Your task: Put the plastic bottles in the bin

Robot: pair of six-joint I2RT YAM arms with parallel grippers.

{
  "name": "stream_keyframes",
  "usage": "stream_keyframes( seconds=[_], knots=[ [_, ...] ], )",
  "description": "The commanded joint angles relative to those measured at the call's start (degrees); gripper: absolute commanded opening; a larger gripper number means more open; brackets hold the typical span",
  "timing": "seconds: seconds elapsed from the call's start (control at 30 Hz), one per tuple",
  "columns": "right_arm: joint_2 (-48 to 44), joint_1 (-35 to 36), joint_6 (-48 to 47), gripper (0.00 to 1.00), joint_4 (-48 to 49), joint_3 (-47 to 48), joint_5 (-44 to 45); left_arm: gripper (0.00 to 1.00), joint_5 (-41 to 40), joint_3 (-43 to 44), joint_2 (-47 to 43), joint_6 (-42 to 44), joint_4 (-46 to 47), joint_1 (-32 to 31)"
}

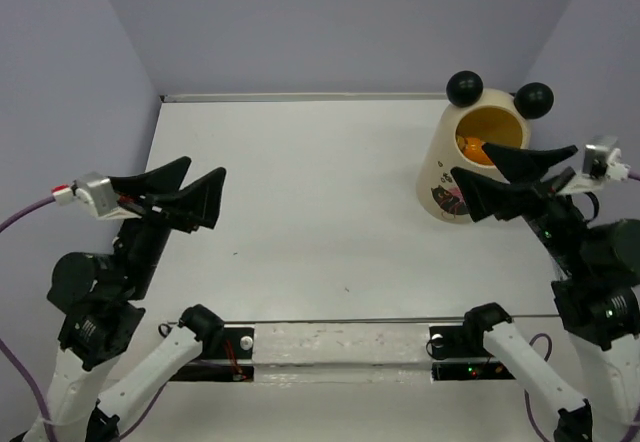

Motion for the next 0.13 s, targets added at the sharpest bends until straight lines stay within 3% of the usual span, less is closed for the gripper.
stream_keyframes(
  seconds=[0.0, 0.1],
  knots=[
    [-8.28, -0.18, 2.67, 1.00, 1.85, 2.85, -2.09, 0.99, 1.97, 5.24, -2.09, 3.67, 5.71, 0.29],
    [-12.33, -0.18, 2.15, 1.00, 2.55, 2.24, 3.00, 0.99, 1.71, 5.77, -1.31, 4.02, 5.71, 0.20]
  ],
)
